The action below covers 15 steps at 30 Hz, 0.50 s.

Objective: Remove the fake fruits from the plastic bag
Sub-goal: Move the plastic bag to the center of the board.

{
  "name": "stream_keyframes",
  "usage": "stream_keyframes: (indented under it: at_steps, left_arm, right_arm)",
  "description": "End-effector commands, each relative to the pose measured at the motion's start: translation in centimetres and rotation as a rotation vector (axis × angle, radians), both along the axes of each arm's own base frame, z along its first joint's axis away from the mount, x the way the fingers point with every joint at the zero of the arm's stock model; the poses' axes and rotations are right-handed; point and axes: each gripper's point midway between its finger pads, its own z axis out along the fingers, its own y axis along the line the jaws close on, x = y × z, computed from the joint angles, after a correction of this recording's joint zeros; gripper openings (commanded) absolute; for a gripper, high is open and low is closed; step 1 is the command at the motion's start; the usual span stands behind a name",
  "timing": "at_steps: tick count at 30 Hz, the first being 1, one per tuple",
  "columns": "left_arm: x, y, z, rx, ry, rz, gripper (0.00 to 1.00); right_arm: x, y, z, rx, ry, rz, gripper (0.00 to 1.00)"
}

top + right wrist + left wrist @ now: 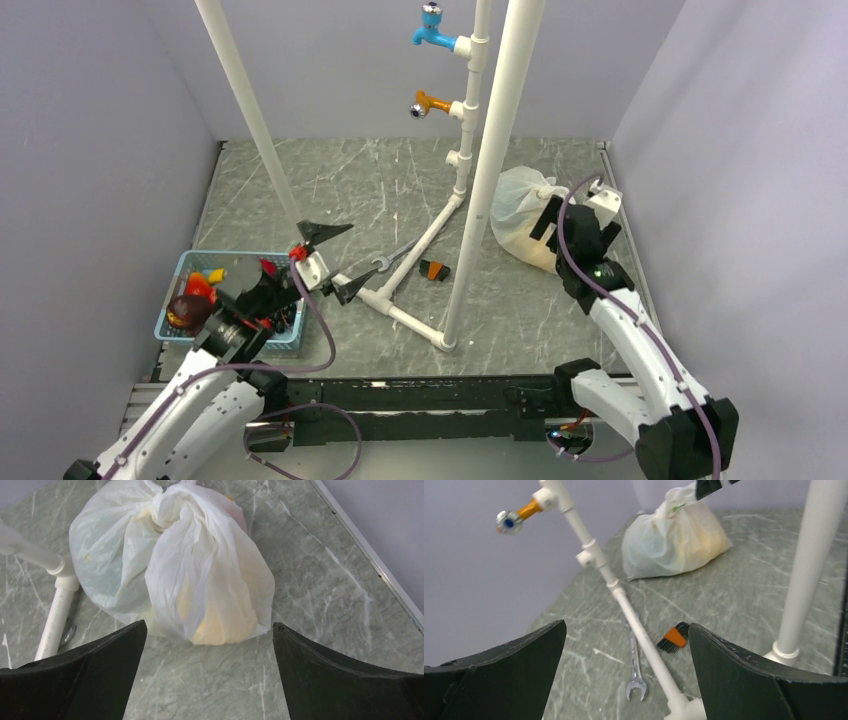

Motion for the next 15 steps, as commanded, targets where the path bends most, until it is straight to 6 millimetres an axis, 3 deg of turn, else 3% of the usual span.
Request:
stream_keyframes:
  at_steps: [1,4,9,15]
  left_arm:
    - [1.4,4.0,-0.1,-0.154,-0.026,0.258,0.99]
    - [2.4,7.4,0.2,-0.308,0.021,0.454,0.99]
    - [3.0,9.0,-0.1,-0.389,0.069,0.555,0.99]
    - [4.7,10.3,-2.4,-0.206,0.370,0.752,0.99]
  right_arm:
    - [2.1,-0.5,1.8,0.079,-0.005,-0.009,1.00]
    - [2.8,-1.5,2.5,0.106,-0.024,-0.006,1.00]
    - [3.2,-3.5,3.4,0.079,-0.038,-0.047,1.00]
    - [5.5,-3.4,3.6,0.099,-0.030,0.018,1.00]
